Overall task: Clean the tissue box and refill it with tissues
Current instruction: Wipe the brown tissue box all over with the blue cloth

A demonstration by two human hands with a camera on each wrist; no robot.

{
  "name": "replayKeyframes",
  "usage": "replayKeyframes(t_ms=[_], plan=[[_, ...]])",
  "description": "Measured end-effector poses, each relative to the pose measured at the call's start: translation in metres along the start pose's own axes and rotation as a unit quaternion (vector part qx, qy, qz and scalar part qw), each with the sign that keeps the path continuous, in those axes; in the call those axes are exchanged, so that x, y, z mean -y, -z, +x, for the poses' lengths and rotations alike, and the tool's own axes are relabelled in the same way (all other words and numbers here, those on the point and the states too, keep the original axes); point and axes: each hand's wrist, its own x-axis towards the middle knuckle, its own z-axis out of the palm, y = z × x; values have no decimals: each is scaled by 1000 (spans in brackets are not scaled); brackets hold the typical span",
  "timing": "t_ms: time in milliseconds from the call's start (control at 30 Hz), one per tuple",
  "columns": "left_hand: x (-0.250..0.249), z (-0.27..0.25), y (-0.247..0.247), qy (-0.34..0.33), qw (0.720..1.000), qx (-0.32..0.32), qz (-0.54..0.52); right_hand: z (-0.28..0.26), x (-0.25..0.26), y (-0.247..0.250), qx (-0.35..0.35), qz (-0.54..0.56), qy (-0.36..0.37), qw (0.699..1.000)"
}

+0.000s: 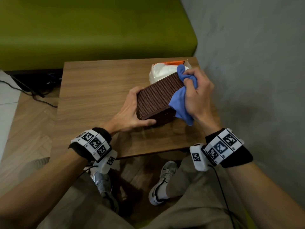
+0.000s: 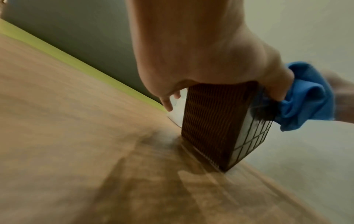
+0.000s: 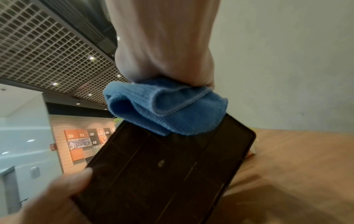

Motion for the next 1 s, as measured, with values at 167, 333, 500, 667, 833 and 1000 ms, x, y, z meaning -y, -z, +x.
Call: replayKeyframes(t_ms=[167,333,500,667,833,1000], plan=[[-26,14,17,1,988,-7,154,-11,27,-8,38,-3,115,993],[-50,18,15,-58,993,-69,-73,-18,36,-20,114,-12,181,977],[-21,-7,15,8,996,-41,-81,-11,13,-15,113,-63,109,986],[-25,-3,22,43,991,3,-123,-30,39,-27,175,-172,229,942],[-40,2,21,-18,993,-66,-98,-18,27,-16,216,-147,227,938],[-52,6,16,-38,996,-61,-61,-22,42,-27,214,-245,230,917]])
